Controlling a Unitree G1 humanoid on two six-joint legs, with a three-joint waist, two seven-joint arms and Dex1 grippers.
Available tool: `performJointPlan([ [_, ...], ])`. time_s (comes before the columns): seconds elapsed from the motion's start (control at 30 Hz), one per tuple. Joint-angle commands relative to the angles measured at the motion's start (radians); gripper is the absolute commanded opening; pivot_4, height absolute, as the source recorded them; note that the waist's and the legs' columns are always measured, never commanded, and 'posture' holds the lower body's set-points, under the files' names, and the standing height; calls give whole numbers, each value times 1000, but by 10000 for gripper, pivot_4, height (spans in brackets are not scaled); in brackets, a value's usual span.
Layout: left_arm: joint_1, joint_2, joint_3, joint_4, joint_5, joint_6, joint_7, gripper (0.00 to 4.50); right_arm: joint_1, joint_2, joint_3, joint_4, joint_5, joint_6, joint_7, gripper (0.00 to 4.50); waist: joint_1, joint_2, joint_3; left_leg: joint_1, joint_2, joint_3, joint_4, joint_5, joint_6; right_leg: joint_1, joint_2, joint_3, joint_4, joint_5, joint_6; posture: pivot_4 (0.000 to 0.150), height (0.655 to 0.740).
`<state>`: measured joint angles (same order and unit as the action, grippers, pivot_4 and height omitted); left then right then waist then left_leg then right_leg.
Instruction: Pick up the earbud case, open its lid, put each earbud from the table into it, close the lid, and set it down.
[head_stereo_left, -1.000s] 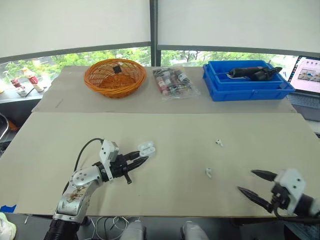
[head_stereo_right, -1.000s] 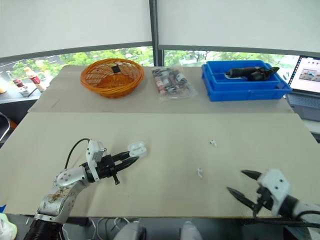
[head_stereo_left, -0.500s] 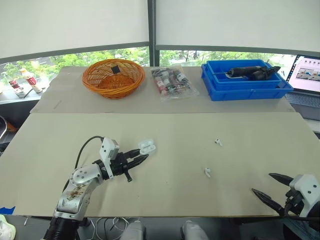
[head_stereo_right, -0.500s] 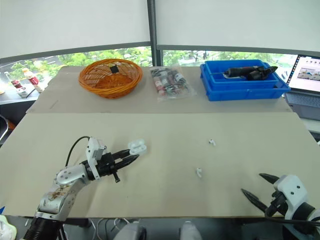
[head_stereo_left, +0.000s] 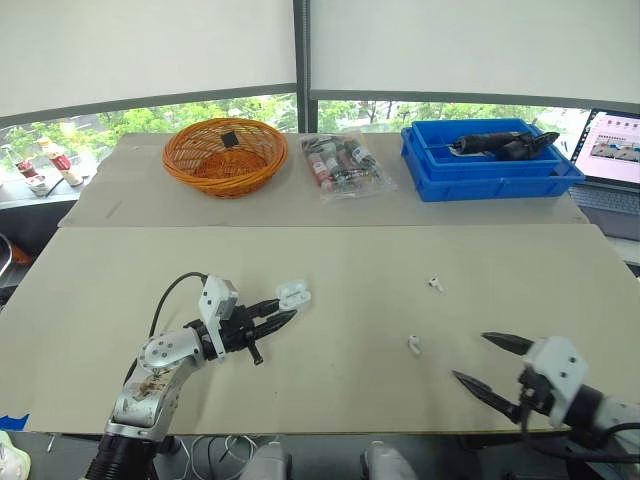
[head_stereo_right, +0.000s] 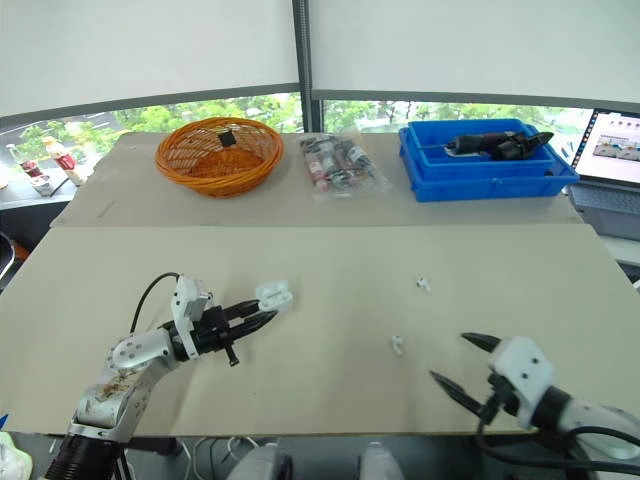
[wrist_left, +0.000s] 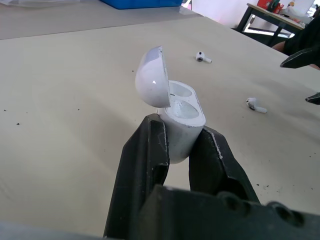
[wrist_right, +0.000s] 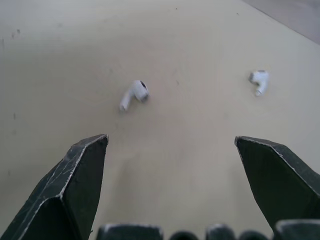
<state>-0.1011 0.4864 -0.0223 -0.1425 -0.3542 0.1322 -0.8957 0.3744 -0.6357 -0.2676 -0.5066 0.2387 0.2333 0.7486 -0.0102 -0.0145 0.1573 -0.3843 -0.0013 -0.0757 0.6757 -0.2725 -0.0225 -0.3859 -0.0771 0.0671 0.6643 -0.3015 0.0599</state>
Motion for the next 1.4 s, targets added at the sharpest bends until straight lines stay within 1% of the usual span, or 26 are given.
performJointPlan([
  [0.03,13,8,4,-29,3,-22,-3,5462,-27,43,76,-83,-40,131,-117,45000,2,0,0,0,0,0,0,0,0,0,0,0,0,0,0,1500,7400],
  [0.2,27,11,5,-32,6,-26,0,5462,-95,137,179,-108,-75,268,-249,45000,-2,0,0,0,0,-1,0,0,0,-1,0,0,0,0,0,1500,7400],
  [0.3,29,10,4,-31,8,-28,0,5462,-125,175,228,-98,-99,313,-302,45000,-2,0,0,0,0,-1,0,0,0,-1,0,0,0,0,0,1500,7400],
  [0.5,44,5,1,-6,18,-60,-9,5462,-136,208,262,-79,-128,385,-375,45000,-5,0,0,1,0,-1,0,0,0,-1,1,0,0,0,0,1500,7400],
  [0.6,42,4,-1,6,21,-68,-13,5462,-134,189,277,-82,-130,410,-372,36399,-5,0,-1,1,0,-1,0,0,0,0,1,0,0,0,0,1500,7400],
  [0.73,41,1,-5,8,23,-71,-15,5462,-137,164,293,-80,-134,420,-366,23312,-3,-1,-1,2,0,-1,0,0,0,1,0,0,0,0,0,1500,7400],
  [0.83,47,2,-5,0,22,-69,-13,5462,-133,145,295,-85,-129,422,-361,12820,-2,-1,-1,1,0,-1,0,0,0,1,0,-1,0,0,0,1500,7400],
  [0.87,50,2,-5,-5,21,-67,-11,5462,-135,133,291,-89,-125,423,-351,8560,-1,-1,-1,1,0,-1,0,0,0,1,0,-1,0,0,0,1500,7400],
  [0.93,59,3,-5,-18,20,-61,-7,5462,-151,101,276,-91,-106,420,-317,3650,-2,-1,-1,1,0,-1,1,0,0,1,0,-1,0,0,0,1500,7400],
  [0.97,63,3,-5,-24,19,-58,-5,5462,-158,89,271,-91,-99,418,-305,3596,-2,-1,-1,1,0,-1,0,0,0,1,0,-1,0,0,0,1500,7400],
  [1.13,88,4,-15,-70,15,-40,3,5462,-292,-85,240,5,-15,328,-64,3596,-2,-1,-1,1,0,0,1,0,0,1,0,-1,0,0,0,1500,7400],
  [1.17,94,6,-17,-83,14,-36,6,5462,-326,-137,238,53,-4,288,12,3596,-1,-1,-1,1,0,1,1,0,0,1,0,-1,0,0,0,1500,7400],
  [1.27,116,11,-21,-131,9,-21,16,5462,-405,-292,252,214,-5,99,259,3595,-4,1,0,0,0,3,1,0,0,0,0,-1,-1,0,0,1500,7400],
  [1.4,141,18,-24,-189,4,-2,25,5462,-434,-457,278,394,-16,-189,561,3595,-3,1,0,0,1,5,0,0,1,1,1,-2,-1,0,0,1500,7400],
])
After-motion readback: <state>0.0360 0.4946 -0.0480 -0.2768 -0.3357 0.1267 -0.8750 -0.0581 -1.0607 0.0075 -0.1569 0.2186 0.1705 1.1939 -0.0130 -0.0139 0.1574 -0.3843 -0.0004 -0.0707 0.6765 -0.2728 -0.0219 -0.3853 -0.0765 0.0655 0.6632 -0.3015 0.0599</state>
